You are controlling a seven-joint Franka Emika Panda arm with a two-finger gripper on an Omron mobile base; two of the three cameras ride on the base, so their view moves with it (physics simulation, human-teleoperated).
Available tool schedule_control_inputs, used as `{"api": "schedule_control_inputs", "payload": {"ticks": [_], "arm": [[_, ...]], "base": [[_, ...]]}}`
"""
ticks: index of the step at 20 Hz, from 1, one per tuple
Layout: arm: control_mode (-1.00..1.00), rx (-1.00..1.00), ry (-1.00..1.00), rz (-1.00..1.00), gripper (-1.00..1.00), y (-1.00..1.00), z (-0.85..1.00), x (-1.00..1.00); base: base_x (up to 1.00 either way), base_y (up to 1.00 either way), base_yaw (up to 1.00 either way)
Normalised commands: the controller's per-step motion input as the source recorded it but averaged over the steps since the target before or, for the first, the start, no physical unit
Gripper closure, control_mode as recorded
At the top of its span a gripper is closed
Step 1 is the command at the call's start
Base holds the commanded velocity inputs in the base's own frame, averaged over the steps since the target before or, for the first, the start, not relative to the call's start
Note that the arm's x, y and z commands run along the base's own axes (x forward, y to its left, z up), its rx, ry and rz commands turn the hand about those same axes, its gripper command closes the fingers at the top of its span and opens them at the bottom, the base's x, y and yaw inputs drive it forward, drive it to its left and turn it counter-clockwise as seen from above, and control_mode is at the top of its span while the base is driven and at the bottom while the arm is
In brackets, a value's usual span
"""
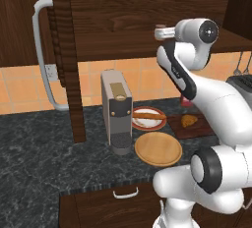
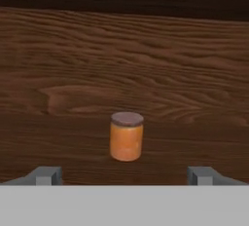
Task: From the different types of pastries on the counter, select a croissant and place it on the cutting board. Then retrieve a jar of jam from the cabinet and place it alongside the croissant on the cutting board.
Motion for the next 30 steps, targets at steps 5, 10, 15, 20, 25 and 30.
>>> {"api": "schedule_control_inputs", "payload": {"ticks": [5,10,15,20,25,30], "arm": [[-1.0,0.0,0.03,0.0,-1.0,0.0,0.0,0.55],[-1.0,0.0,0.04,0.0,-1.0,0.04,-0.16,0.16],[-1.0,0.0,0.03,0.0,-1.0,0.0,-0.04,0.28],[-1.0,0.0,0.05,0.0,-1.0,0.0,0.0,0.33],[-1.0,0.0,0.06,0.0,-1.0,0.0,0.0,0.35],[-1.0,0.0,0.03,0.0,-1.0,0.0,-0.15,0.22]], "base": [[0.0,0.0,0.0],[0.0,0.0,0.0],[0.0,0.0,0.0],[0.0,0.0,0.0],[0.0,0.0,0.0],[0.0,0.0,0.0]]}}
